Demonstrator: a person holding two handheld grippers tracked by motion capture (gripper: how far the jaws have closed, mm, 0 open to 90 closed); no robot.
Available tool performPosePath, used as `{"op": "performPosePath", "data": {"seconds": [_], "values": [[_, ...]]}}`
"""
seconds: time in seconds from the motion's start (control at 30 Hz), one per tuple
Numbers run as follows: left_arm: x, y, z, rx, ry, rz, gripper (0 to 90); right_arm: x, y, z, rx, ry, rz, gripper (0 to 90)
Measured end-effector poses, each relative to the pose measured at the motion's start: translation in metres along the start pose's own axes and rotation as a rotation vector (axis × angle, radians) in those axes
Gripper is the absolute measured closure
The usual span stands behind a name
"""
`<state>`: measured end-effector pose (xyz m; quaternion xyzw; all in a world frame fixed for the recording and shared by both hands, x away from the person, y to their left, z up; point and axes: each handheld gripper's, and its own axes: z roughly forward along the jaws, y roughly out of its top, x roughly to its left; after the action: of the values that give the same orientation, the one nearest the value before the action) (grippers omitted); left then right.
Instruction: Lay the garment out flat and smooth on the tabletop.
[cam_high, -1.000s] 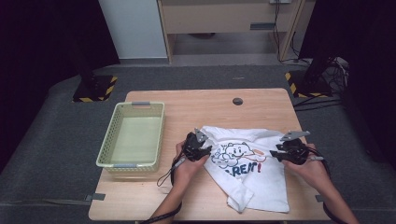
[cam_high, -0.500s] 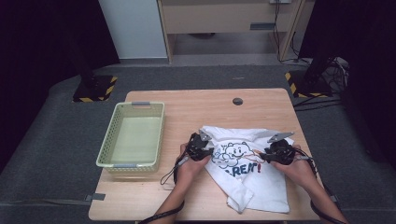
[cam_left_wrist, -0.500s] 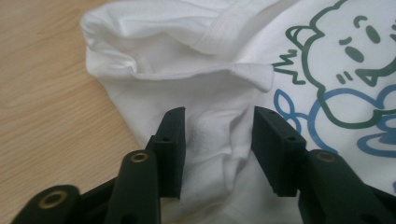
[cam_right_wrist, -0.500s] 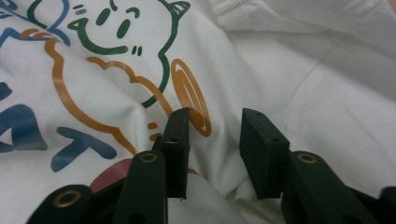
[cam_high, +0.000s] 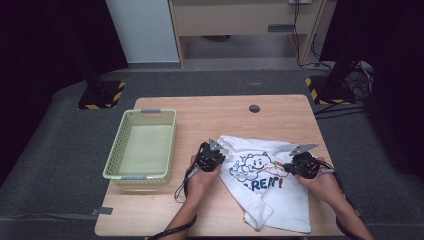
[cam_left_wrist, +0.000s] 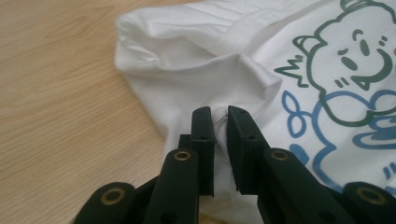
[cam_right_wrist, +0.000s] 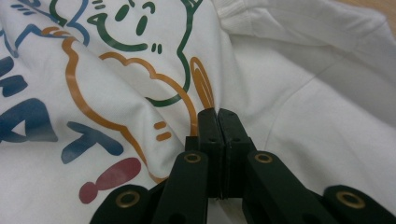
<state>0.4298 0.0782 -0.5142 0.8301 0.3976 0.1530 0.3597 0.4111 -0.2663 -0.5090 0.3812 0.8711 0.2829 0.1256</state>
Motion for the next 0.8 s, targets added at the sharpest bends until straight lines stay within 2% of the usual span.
{"op": "performPosePath", "data": {"seconds": [0.2, 0.4, 0.47, 0.5, 0.63, 0.8], "values": [[0.003, -0.009, -0.018, -0.01, 0.019, -0.021, 83.7, -0.003, -0.006, -0.01, -0.007, -0.005, -0.002, 89.3], [0.008, -0.015, -0.027, -0.009, 0.048, -0.057, 78.2, -0.002, -0.008, -0.013, -0.006, -0.003, -0.019, 89.2], [0.007, -0.014, -0.027, -0.018, 0.067, -0.054, 71.2, -0.001, -0.008, -0.013, -0.007, 0.0, -0.018, 88.9], [0.005, -0.014, -0.028, -0.029, 0.077, -0.048, 64.6, -0.001, -0.007, -0.014, -0.006, 0.0, -0.017, 88.1], [-0.007, -0.007, -0.028, -0.064, 0.086, -0.018, 43.9, -0.001, -0.007, -0.015, -0.016, 0.0, -0.017, 83.2], [-0.024, 0.004, -0.025, -0.077, 0.063, 0.029, 38.0, 0.0, -0.006, -0.015, -0.024, 0.003, -0.01, 77.0]]}}
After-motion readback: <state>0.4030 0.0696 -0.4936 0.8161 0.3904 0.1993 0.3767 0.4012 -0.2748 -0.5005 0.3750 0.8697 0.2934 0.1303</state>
